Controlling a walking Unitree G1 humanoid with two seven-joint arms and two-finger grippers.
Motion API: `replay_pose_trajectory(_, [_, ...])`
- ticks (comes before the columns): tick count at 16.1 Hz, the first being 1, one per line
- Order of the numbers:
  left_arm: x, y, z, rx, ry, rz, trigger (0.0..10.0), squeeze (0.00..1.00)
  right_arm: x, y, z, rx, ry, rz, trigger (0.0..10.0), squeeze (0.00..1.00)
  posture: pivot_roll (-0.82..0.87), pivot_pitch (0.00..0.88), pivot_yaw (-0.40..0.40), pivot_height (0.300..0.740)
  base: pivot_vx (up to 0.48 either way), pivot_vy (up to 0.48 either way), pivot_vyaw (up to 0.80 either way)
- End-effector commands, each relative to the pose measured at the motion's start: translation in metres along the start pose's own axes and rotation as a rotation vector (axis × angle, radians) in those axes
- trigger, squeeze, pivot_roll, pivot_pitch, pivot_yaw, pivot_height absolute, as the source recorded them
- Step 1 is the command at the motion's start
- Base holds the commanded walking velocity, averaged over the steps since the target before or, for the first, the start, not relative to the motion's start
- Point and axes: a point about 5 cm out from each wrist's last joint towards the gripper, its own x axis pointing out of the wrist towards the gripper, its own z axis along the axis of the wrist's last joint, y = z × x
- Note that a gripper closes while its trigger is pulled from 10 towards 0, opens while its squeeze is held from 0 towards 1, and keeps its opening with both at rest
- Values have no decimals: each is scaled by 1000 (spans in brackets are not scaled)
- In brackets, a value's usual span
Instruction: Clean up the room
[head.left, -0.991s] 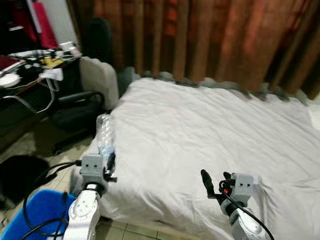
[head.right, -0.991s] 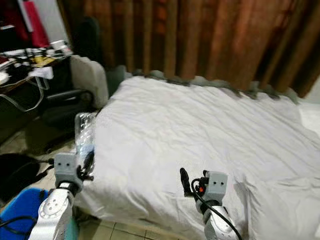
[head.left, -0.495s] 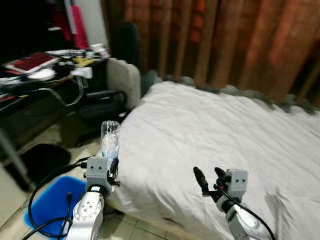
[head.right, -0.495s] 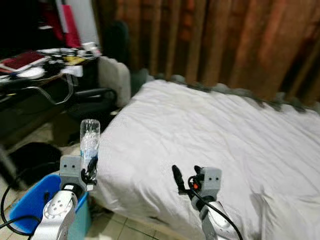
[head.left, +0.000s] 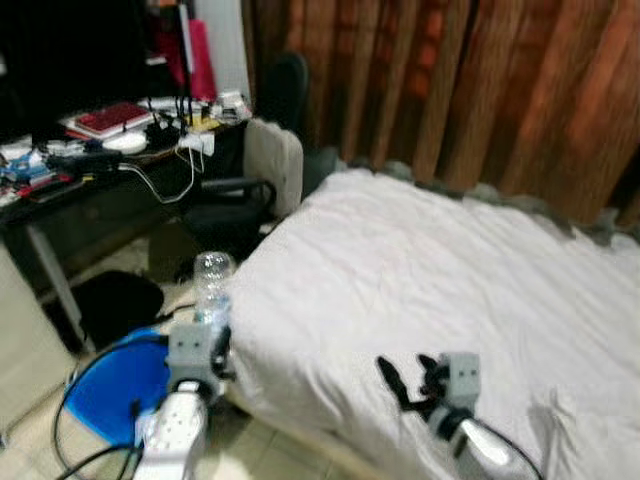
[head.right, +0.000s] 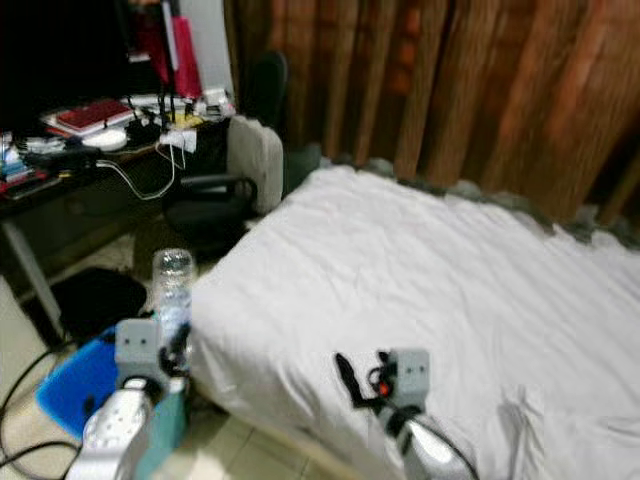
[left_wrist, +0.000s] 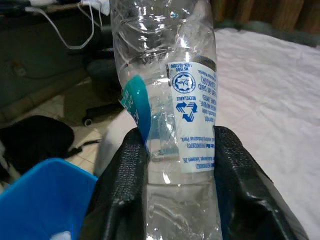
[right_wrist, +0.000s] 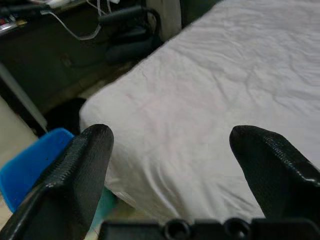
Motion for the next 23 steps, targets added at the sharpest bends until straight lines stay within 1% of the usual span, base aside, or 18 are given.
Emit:
replay_pose_trajectory(1, [2,7,8,24,-31,30,10000,0,6,1,3,-6,9,22,10000,0,49,0,-78,740,0,0,406])
replay_pose_trajectory(2, [3,8,10,44,-45,42,10000,0,10,2,3,-7,19,45,10000,0,63,0,-85,740,0,0,406])
replay_pose_trajectory(4, [2,9,12,52,-50,48,10000,0,13,4,3,-5,22,67,10000,0,69,0,-85,740,0,0,403])
replay_pose_trajectory(6, [1,11,11,76,-48,57,10000,0,16,10,3,3,21,96,10000,0,74,0,-86,740,0,0,0])
replay_pose_trajectory(7, [2,12,11,69,-48,54,10000,0,16,12,2,4,26,106,10000,0,76,0,-87,740,0,0,400])
replay_pose_trajectory(8, [2,12,12,66,-52,54,10000,0,16,14,2,-11,24,123,10000,0,77,0,-89,740,0,0,0])
replay_pose_trajectory(10, [3,12,14,59,-66,54,10000,0,17,13,-1,-69,49,91,10000,0,74,0,-89,740,0,0,0])
replay_pose_trajectory(11, [4,13,15,49,-70,62,10000,0,18,13,0,-77,43,91,10000,0,72,0,-86,740,480,0,0])
replay_pose_trajectory(12, [5,11,14,46,-65,61,10000,0,18,11,1,-39,31,88,10000,0,68,0,-86,740,480,0,488])
replay_pose_trajectory(13, [5,10,14,46,-62,57,10000,0,17,11,1,-33,28,88,10000,0,68,0,-86,740,480,0,494])
replay_pose_trajectory(15, [6,8,12,45,-52,46,10000,0,16,10,0,-34,32,89,10000,0,64,0,-86,740,480,0,488])
replay_pose_trajectory(21, [14,12,11,23,-31,56,10000,0,16,10,1,-35,32,99,10000,0,60,0,-84,740,480,0,477])
replay_pose_trajectory(23, [15,10,10,30,-30,34,10000,0,17,11,0,-38,35,105,10000,0,60,0,-82,740,480,0,478])
